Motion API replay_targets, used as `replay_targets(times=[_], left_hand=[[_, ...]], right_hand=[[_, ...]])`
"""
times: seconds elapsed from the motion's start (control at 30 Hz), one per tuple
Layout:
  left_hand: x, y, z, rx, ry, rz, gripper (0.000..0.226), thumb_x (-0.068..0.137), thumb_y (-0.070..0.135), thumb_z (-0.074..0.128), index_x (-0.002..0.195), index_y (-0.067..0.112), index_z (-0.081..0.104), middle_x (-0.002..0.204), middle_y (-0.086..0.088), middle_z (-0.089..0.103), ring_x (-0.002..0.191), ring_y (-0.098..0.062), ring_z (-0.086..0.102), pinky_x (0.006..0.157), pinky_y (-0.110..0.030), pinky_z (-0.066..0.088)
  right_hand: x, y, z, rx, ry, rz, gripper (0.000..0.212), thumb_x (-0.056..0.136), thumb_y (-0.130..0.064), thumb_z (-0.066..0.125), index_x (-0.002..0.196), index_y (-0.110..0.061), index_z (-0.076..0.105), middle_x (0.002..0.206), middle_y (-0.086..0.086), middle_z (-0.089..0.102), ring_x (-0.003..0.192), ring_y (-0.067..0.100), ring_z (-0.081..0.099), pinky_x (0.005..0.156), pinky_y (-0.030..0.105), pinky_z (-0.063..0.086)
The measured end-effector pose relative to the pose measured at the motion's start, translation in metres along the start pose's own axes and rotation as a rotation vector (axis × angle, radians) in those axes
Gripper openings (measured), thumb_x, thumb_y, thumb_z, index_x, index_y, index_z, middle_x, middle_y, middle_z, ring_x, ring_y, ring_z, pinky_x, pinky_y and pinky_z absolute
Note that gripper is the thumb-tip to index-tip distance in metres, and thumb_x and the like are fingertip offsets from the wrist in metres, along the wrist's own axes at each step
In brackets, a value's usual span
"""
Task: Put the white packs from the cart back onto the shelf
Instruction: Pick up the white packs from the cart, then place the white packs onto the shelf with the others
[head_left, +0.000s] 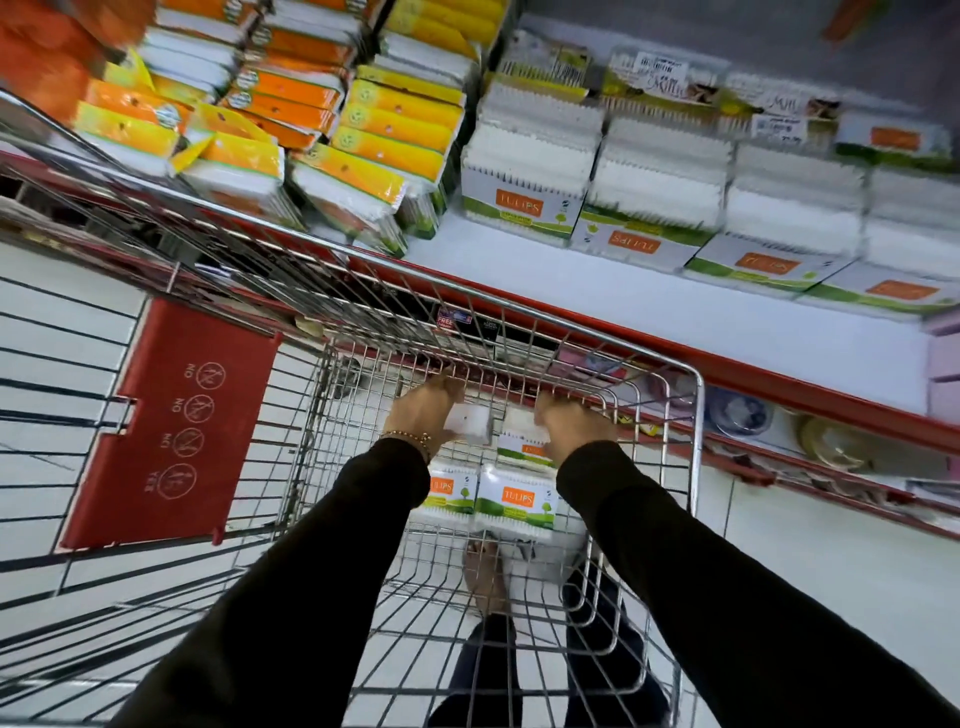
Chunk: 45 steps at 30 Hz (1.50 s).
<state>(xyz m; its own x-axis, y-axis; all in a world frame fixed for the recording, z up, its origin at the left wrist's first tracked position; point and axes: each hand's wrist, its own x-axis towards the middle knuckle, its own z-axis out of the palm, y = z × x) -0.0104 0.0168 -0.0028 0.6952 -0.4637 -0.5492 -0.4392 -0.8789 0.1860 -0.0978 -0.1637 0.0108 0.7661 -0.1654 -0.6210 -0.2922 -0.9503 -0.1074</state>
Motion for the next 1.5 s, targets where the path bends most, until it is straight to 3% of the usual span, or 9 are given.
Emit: replay_targets(times=[0.13,0.37,0.53,0.7,0.83,1.03,1.23,1.37,1.5], left_hand=[[-0.035,0.004,-0.019,0.002,0.06,-0.019,0.048,0.084,0.03,0.076,0.127,0.022,0.056,0.123,-0.001,0.062,0.107,-0.023,0.067,0.086,-0.035,0.059],[-0.113,0.026,-0.078,-0.02,0.294,-0.053,0.047,0.083,0.022,0.077,0.127,0.016,0.062,0.13,-0.006,0.062,0.118,-0.026,0.06,0.091,-0.036,0.055],[-0.149,0.053,-0.131,-0.027,0.531,0.049,0.051,0.057,0.009,0.092,0.105,0.012,0.075,0.103,-0.009,0.074,0.099,-0.03,0.067,0.074,-0.035,0.058],[-0.138,0.078,-0.196,-0.053,0.748,0.149,0.054,0.062,-0.001,0.086,0.112,0.012,0.073,0.111,-0.008,0.071,0.105,-0.03,0.064,0.077,-0.038,0.059],[-0.102,0.09,-0.233,0.068,0.647,0.138,0.054,0.076,0.006,0.079,0.128,0.015,0.064,0.125,-0.008,0.063,0.122,-0.029,0.053,0.088,-0.041,0.056],[-0.049,0.094,-0.233,0.333,0.416,0.162,0.049,0.086,0.001,0.069,0.132,0.014,0.06,0.122,-0.012,0.062,0.12,-0.033,0.057,0.086,-0.045,0.06],[-0.036,0.088,-0.224,0.338,0.354,0.219,0.053,0.088,0.016,0.072,0.138,0.018,0.054,0.128,-0.011,0.061,0.122,-0.033,0.056,0.095,-0.046,0.056],[-0.054,0.08,-0.209,0.161,0.541,0.332,0.067,0.084,0.025,0.075,0.144,0.018,0.046,0.135,-0.007,0.059,0.12,-0.029,0.058,0.089,-0.042,0.058],[-0.076,0.063,-0.154,0.088,0.719,0.548,0.038,0.089,0.033,0.066,0.122,0.016,0.058,0.115,-0.002,0.065,0.1,-0.02,0.06,0.076,-0.033,0.056]], right_hand=[[-0.034,-0.007,-0.016,0.006,0.094,0.047,0.056,0.088,0.005,0.06,0.137,-0.017,0.045,0.103,0.008,0.068,0.091,0.027,0.069,0.073,0.035,0.059],[-0.108,-0.018,-0.062,0.166,0.241,0.125,0.028,0.089,-0.004,0.06,0.107,-0.024,0.07,0.101,0.001,0.07,0.095,0.021,0.069,0.068,0.028,0.05],[-0.161,-0.008,-0.119,0.262,0.417,0.151,0.036,0.086,-0.015,0.065,0.116,-0.034,0.068,0.111,0.0,0.07,0.105,0.025,0.067,0.08,0.034,0.055],[-0.175,0.011,-0.18,0.29,0.619,0.206,0.049,0.086,-0.011,0.067,0.13,-0.032,0.061,0.131,0.0,0.063,0.118,0.024,0.06,0.095,0.034,0.05],[-0.149,0.021,-0.203,0.225,0.725,0.202,0.049,0.083,-0.01,0.07,0.126,-0.033,0.064,0.12,0.004,0.067,0.111,0.027,0.063,0.086,0.034,0.054],[-0.102,0.025,-0.205,0.092,0.504,0.162,0.052,0.085,-0.002,0.066,0.129,-0.029,0.062,0.122,0.006,0.067,0.113,0.028,0.063,0.087,0.036,0.055],[-0.088,0.025,-0.207,0.082,0.462,0.115,0.048,0.084,-0.005,0.069,0.128,-0.023,0.063,0.122,0.008,0.069,0.112,0.03,0.064,0.089,0.039,0.056],[-0.106,0.022,-0.198,0.216,0.592,0.026,0.051,0.082,-0.013,0.072,0.131,-0.021,0.057,0.13,0.004,0.06,0.122,0.026,0.055,0.097,0.038,0.052],[-0.128,0.008,-0.153,0.416,0.616,-0.068,0.03,0.083,-0.019,0.072,0.11,-0.024,0.062,0.111,-0.006,0.066,0.095,0.013,0.063,0.085,0.029,0.056]])
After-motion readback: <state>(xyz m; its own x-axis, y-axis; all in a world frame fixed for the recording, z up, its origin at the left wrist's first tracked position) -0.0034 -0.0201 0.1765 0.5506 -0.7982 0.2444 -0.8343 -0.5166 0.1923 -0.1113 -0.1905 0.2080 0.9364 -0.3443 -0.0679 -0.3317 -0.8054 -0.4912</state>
